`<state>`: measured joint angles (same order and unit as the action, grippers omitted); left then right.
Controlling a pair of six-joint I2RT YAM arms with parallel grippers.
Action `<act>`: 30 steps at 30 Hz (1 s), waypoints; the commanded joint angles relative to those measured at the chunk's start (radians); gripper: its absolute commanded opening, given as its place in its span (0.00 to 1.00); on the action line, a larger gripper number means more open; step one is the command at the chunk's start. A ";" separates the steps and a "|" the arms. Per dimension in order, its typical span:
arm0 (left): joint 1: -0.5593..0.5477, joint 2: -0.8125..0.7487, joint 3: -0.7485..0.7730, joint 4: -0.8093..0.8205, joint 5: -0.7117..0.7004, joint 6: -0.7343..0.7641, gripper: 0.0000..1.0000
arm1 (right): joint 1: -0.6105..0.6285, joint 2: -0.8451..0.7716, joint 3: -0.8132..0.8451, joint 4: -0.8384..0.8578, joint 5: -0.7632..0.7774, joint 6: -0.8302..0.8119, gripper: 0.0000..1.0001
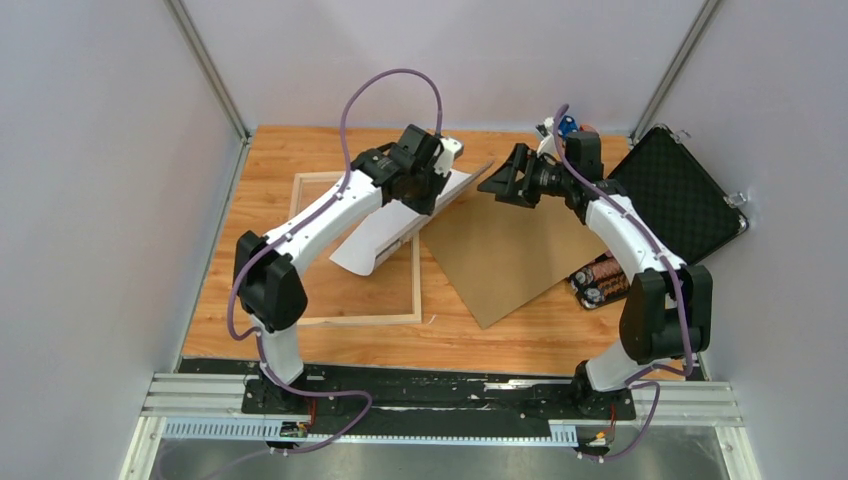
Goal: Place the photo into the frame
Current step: Turn over the photo from the photo frame.
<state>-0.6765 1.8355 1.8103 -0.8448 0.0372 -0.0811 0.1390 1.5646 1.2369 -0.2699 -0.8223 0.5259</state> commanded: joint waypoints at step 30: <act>-0.180 0.140 -0.135 0.246 0.026 -0.227 0.00 | 0.017 0.221 -0.152 0.204 -0.003 0.248 0.78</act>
<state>-0.8413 1.9617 1.6482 -0.6235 0.0555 -0.2871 0.1387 1.7580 1.0615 -0.1066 -0.8139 0.7582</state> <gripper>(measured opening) 0.007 0.781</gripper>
